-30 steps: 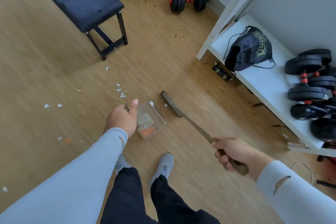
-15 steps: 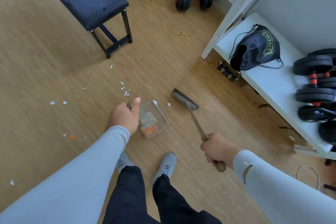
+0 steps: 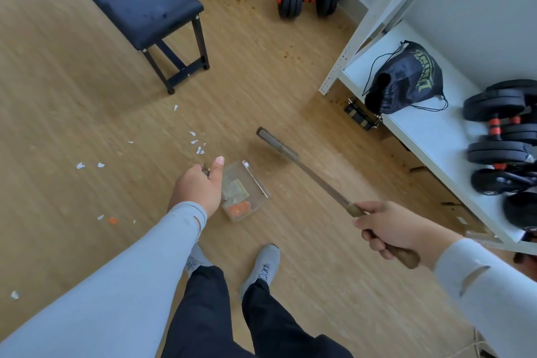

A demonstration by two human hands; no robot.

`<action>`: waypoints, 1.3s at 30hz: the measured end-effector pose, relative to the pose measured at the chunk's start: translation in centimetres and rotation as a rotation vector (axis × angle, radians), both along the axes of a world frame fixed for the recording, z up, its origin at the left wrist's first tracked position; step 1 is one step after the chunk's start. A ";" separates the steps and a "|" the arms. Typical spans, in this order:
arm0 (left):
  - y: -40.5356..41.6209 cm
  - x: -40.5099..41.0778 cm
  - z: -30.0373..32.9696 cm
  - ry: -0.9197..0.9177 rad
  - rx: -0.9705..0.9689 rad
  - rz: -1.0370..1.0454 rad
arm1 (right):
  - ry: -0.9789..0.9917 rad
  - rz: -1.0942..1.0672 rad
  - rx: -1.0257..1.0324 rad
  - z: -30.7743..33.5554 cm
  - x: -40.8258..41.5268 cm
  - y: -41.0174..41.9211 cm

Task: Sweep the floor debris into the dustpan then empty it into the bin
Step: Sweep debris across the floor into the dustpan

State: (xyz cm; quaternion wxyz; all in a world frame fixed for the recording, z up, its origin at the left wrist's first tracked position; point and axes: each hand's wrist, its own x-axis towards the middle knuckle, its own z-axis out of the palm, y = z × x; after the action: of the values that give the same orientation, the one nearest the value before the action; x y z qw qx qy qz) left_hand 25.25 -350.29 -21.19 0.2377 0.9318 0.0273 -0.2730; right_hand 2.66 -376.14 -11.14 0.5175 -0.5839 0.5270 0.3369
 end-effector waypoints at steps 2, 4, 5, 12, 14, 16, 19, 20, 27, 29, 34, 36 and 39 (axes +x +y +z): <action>0.0 0.0 0.0 0.003 0.006 0.001 | 0.029 0.115 -0.112 -1.9 1.7 1.7; 0.1 0.0 0.0 -0.004 0.006 0.000 | 0.059 0.276 -0.170 -3.6 2.6 4.0; 0.2 0.0 0.0 -0.007 0.006 0.001 | 0.077 0.323 -0.154 -4.3 2.6 5.2; 0.3 -0.2 0.4 0.014 -0.023 -0.001 | 0.045 -0.148 0.276 -1.4 -2.8 1.5; 0.5 -0.4 0.4 0.021 -0.029 -0.005 | 0.037 -0.306 0.329 0.2 -4.4 -1.0; 0.7 -0.6 0.3 0.029 -0.033 -0.006 | 0.037 -0.344 0.330 1.3 -5.3 -1.8; 0.8 -0.5 0.4 0.042 -0.027 -0.007 | 0.014 -0.202 0.207 1.2 -4.5 -0.6; 0.8 -0.5 0.4 0.047 -0.025 -0.006 | 0.006 -0.139 0.138 0.7 -3.7 0.2; 0.9 -0.7 0.4 0.011 -0.043 -0.008 | 0.050 0.099 0.020 -3.4 1.4 7.4; 1.3 -0.9 0.5 0.021 -0.043 -0.001 | 0.053 -0.012 0.125 -2.4 0.8 6.6; 3.5 -1.2 1.7 0.215 -0.129 0.017 | 0.051 -0.316 0.255 2.2 -1.6 3.4; 5.4 -0.6 2.6 0.312 -0.161 0.037 | 0.050 -0.265 0.227 3.6 -1.4 4.0; 8.8 1.3 4.7 0.298 -0.178 0.092 | 0.029 -0.060 0.123 5.1 0.5 6.2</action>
State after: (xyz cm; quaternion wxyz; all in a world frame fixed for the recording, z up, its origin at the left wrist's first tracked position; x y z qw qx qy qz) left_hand 26.52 -341.49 -16.46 0.3247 0.8541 0.0804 -0.3982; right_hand 3.19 -369.99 -6.06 0.5545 -0.5301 0.5300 0.3615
